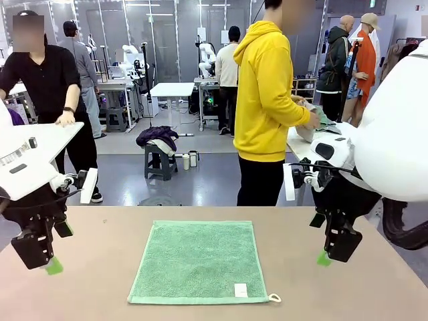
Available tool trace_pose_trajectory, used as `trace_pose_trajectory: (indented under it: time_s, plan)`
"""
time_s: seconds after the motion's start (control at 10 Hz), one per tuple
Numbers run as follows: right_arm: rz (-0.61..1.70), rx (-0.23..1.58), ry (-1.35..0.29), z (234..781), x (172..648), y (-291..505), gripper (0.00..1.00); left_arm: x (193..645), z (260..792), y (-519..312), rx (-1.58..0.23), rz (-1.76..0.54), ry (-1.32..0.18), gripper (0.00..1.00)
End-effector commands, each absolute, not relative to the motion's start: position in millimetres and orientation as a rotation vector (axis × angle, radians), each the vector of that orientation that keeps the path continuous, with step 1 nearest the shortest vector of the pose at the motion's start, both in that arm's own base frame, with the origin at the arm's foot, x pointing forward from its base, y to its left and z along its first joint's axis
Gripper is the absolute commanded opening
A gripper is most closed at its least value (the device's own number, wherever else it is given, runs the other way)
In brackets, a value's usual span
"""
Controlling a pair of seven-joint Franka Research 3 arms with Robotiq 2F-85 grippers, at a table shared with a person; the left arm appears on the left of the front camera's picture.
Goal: Fold the towels and place them in the basket.
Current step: When a person lays out a Towel with hook on the table, fold it in half twice.
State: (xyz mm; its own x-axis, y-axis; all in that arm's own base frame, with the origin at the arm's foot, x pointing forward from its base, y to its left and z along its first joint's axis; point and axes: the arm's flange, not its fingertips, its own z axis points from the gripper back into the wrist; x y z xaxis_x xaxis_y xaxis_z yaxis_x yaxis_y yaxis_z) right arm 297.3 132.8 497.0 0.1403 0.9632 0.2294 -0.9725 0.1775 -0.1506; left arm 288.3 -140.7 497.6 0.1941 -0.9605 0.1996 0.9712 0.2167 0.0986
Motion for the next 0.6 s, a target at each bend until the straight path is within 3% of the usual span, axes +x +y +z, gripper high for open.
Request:
trace_pose_trajectory:
  time_s: [0.0,0.5]
  plan:
    - [1.401,0.026,-0.305,500.1,294.8,131.4,1.00,284.2,497.2,-145.6,-0.040,-1.371,-0.224,1.00]
    - [1.401,0.026,-0.305,500.1,294.8,131.4,1.00,285.2,497.5,-146.5,-0.056,-1.375,-0.236,1.00]
